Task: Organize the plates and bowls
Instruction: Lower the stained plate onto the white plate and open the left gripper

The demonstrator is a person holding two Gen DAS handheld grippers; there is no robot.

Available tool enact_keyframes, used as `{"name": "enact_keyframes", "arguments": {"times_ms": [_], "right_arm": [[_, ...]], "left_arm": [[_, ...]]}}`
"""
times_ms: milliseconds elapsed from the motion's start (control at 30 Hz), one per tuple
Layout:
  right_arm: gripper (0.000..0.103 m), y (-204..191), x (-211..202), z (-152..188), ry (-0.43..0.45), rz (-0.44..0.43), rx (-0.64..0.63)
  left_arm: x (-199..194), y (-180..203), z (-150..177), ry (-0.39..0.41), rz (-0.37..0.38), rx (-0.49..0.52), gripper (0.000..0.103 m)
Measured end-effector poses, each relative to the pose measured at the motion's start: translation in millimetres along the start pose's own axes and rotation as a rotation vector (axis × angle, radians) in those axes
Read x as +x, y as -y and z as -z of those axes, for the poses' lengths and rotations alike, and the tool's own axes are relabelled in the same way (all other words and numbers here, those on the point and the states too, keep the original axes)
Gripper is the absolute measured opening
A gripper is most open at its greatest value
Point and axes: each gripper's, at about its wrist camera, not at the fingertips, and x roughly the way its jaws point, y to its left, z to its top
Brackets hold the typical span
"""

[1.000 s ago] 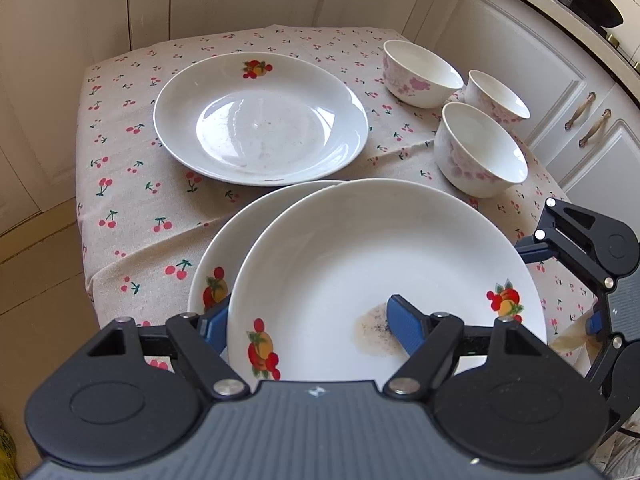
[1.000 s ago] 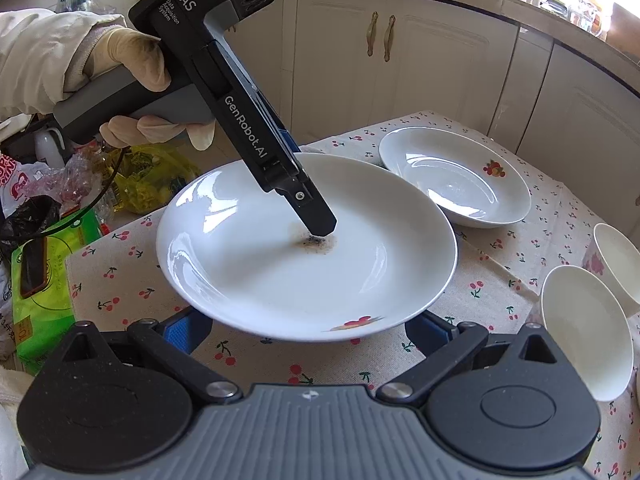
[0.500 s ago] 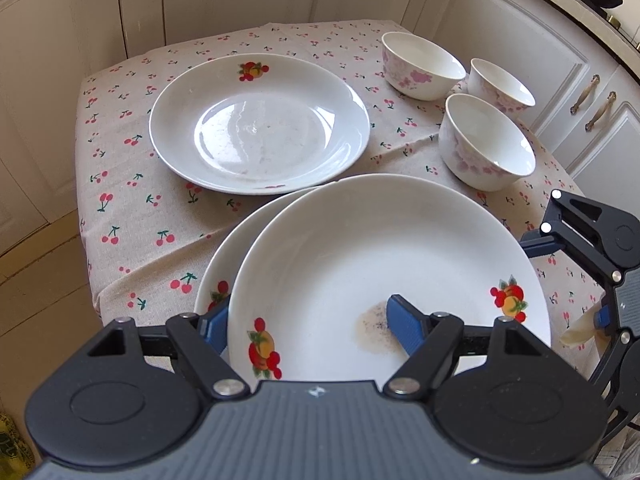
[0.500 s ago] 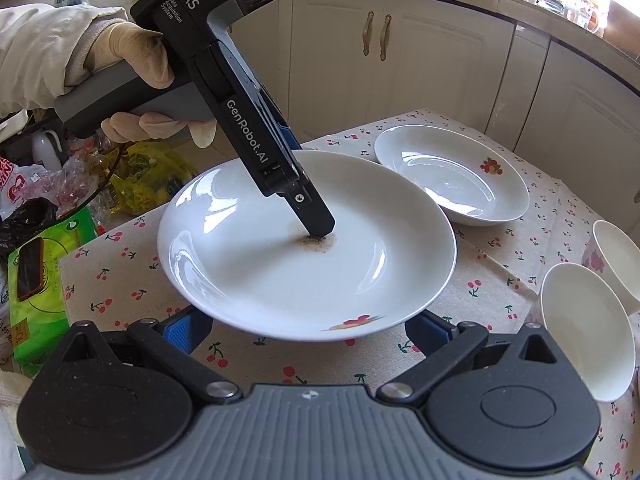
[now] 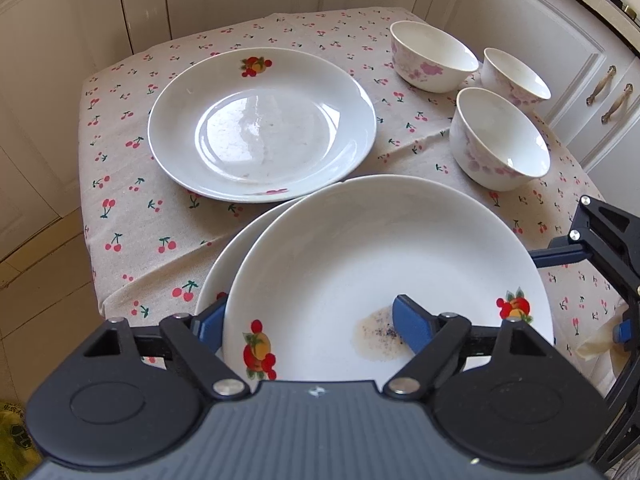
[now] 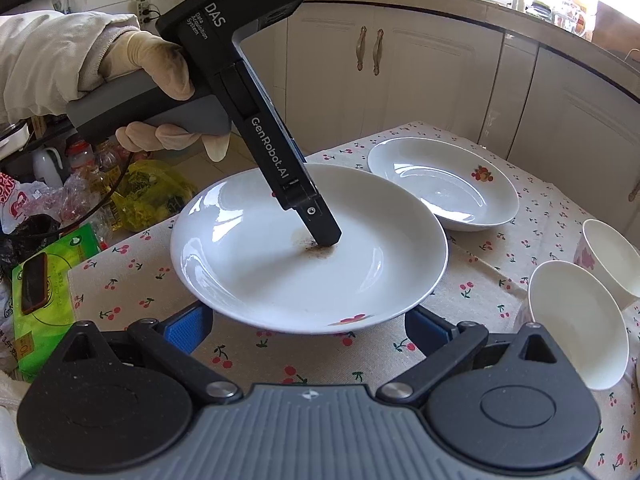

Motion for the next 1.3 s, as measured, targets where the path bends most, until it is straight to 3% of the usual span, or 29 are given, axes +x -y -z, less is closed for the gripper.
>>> {"name": "enact_keyframes", "arguments": {"times_ms": [600,1167,1300], "right_arm": [[0.103,-0.5,0.9,2.8,0.030,-0.014,-0.001],[0.103,-2.8,-21.8,5.0,0.008,0.036,-0.022],[0.103,-4.7,-31.1,5.4,0.008,0.053,-0.044]], "left_arm": [[-8.5,3.6,1.0,-0.034,-0.064,-0.001,0.085],[-28.1,-3.3,17.7,0.069,-0.120,-0.033,0.085],[-41.1,-4.4,24.4,0.112,-0.090,-0.052,0.085]]}}
